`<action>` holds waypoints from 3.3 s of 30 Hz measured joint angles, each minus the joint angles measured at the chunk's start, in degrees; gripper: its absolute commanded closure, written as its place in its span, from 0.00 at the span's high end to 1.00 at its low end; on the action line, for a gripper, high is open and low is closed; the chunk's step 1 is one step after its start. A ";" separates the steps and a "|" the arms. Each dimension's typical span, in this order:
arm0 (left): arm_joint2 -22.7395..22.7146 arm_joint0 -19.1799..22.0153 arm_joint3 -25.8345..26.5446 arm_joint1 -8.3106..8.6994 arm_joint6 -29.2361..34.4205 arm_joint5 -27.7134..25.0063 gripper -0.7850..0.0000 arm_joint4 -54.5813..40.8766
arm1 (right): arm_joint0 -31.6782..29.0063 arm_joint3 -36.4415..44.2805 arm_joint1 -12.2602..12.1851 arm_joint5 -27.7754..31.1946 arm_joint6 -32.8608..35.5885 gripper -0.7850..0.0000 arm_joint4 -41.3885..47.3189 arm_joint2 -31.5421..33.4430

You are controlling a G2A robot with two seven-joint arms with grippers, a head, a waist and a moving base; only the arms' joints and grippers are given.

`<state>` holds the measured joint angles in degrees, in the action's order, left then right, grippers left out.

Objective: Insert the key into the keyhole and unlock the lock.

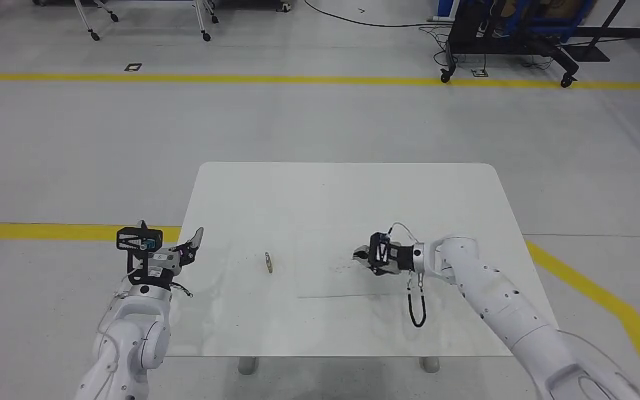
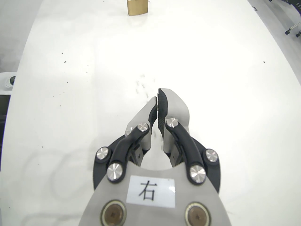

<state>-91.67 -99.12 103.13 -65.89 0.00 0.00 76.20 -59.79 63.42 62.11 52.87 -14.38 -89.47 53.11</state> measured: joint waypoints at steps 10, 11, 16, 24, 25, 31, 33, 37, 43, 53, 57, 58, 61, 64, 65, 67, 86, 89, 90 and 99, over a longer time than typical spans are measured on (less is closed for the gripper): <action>0.00 0.00 0.00 0.00 0.00 0.00 1.00 0.00 | -4.38 4.21 -1.96 0.39 1.23 0.00 8.69 7.52; 0.00 0.00 0.00 0.00 0.00 0.00 1.00 0.00 | -4.40 4.24 -1.96 0.35 1.26 0.00 8.71 7.54; 0.00 0.00 0.00 0.00 0.00 0.00 1.00 0.00 | -4.34 4.18 -1.94 0.38 1.14 0.00 8.58 7.44; 0.17 0.44 0.67 -0.21 -0.30 0.48 1.00 -1.90 | -5.12 3.41 -1.09 2.00 -3.24 0.00 14.57 6.05; 0.63 0.76 1.13 -0.40 -0.21 0.78 1.00 -3.70 | -4.82 2.81 -0.65 2.39 -4.76 0.00 16.54 5.33; 6.22 4.34 2.14 -1.41 5.91 -1.56 1.00 -14.03 | -2.42 -3.03 2.21 3.36 -9.86 0.00 26.55 0.60; 7.77 5.86 2.47 -1.75 9.29 -2.92 1.00 -19.84 | -1.78 -4.86 3.00 4.81 -11.22 0.00 29.67 -0.58; 10.41 10.07 1.21 -2.29 18.13 -6.52 1.00 -34.01 | -1.03 -7.49 4.32 5.16 -13.77 0.00 37.50 -4.14; 14.87 18.81 -9.14 -3.22 31.45 -10.56 1.00 -55.76 | 0.26 -9.87 4.79 5.13 -13.56 0.00 49.85 -10.01; 19.15 23.50 -10.57 -3.24 31.56 -9.96 1.00 -44.28 | 1.30 -10.60 4.23 5.13 -13.80 0.00 49.81 -10.65; 19.15 23.49 -10.59 -3.24 31.54 -9.95 1.00 -44.57 | 1.29 -10.60 4.23 5.13 -13.80 0.00 49.81 -10.65; 19.13 23.26 -10.93 -3.33 31.18 -9.77 1.00 -45.11 | 1.06 -10.57 4.26 4.81 -13.48 0.00 50.14 -10.63; 17.73 23.15 -10.88 -3.41 29.04 -13.42 1.00 -51.51 | -0.21 -10.32 4.64 4.58 -9.34 0.00 55.82 -10.91; 17.46 23.35 -12.20 -3.36 29.88 -19.43 1.00 -57.32 | -0.40 -10.25 5.04 5.16 -2.63 0.00 65.22 -11.60; 17.74 23.72 -12.70 -3.36 30.50 -21.19 1.00 -58.12 | -0.23 -10.26 5.11 5.01 -0.17 0.00 68.05 -11.80; 18.66 24.55 -13.59 -3.38 31.74 -25.56 1.00 -59.86 | 0.36 -10.01 5.16 3.97 5.69 0.00 74.05 -12.02; 25.79 32.35 -21.02 -3.47 42.35 -34.36 0.63 -63.92 | -1.40 -2.32 4.03 1.57 36.41 0.00 108.17 -9.44; 26.14 32.77 -21.44 -3.41 42.78 -34.67 0.48 -64.68 | -0.90 -2.83 4.49 0.44 37.25 0.00 108.49 -9.68; 26.23 32.90 -21.55 -3.39 42.86 -34.75 0.46 -64.79 | -0.75 -3.05 4.64 0.22 37.37 0.00 108.54 -9.74; 27.22 33.82 -22.46 -3.20 43.84 -34.80 0.34 -66.25 | -0.13 -4.23 5.67 0.28 39.20 0.00 109.27 -9.59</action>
<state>-64.45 -65.30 80.67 -69.09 43.84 -34.80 9.96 -59.92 59.19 67.78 53.14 24.81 19.81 43.52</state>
